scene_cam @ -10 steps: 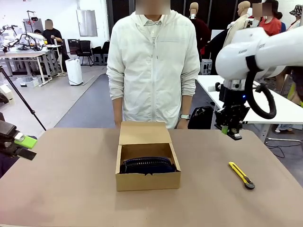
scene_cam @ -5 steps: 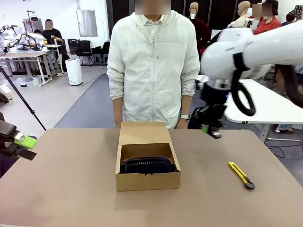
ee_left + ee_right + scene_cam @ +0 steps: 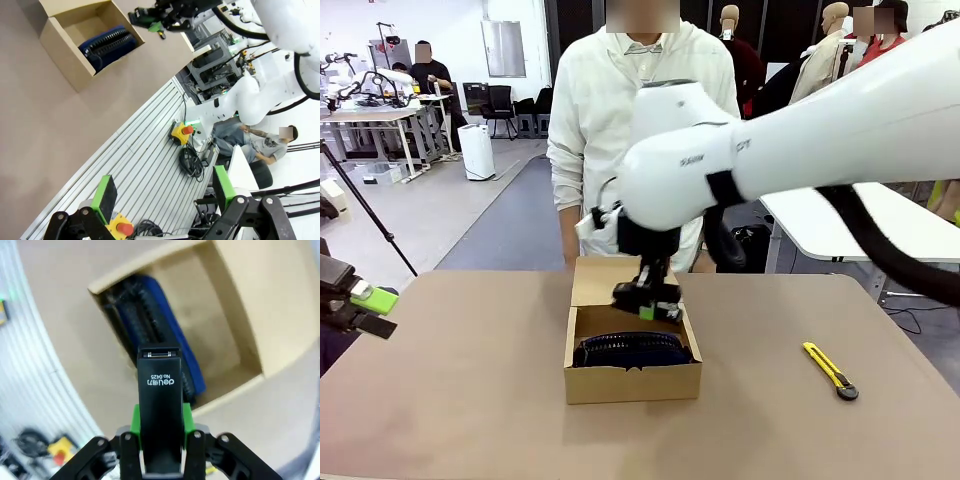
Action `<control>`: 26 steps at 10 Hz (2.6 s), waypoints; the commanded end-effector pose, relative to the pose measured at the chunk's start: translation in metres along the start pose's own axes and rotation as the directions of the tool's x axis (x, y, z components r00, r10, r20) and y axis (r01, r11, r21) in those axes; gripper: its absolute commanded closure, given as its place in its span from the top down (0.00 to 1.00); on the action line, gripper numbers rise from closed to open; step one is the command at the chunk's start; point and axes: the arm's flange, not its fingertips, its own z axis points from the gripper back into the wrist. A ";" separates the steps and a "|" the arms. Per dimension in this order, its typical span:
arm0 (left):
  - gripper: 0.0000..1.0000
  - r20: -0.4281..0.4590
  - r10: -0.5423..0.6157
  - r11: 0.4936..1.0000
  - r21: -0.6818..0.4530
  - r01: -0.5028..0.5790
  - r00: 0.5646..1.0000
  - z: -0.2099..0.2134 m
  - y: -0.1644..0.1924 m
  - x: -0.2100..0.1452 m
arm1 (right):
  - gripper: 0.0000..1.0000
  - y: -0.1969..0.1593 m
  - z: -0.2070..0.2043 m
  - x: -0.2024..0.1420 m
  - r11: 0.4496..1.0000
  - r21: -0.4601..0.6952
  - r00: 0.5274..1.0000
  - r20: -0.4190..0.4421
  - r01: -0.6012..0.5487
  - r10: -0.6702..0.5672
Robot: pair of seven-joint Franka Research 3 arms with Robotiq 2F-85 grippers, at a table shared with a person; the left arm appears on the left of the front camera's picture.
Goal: Pack the items into the box.
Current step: Pick up the item specified by the human and place it in the Mailer Box.
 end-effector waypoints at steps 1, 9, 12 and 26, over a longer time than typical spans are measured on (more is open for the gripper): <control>1.00 0.010 -0.008 1.000 -0.019 0.008 1.000 0.001 0.000 0.001 | 0.00 -0.008 -0.007 0.013 0.979 -0.113 0.983 0.045 -0.172 0.178; 1.00 0.010 -0.008 1.000 -0.019 0.008 1.000 0.001 0.000 0.001 | 0.00 -0.028 -0.073 0.044 0.899 -0.058 0.900 -0.009 -0.435 0.435; 1.00 0.010 -0.008 1.000 -0.019 0.008 1.000 0.001 0.000 0.001 | 0.00 -0.032 -0.098 0.048 0.875 0.011 0.875 0.008 -0.484 0.484; 1.00 0.010 -0.008 1.000 -0.019 0.008 1.000 0.001 0.000 0.001 | 1.00 -0.052 -0.069 0.028 0.919 -0.011 0.915 0.088 -0.395 0.395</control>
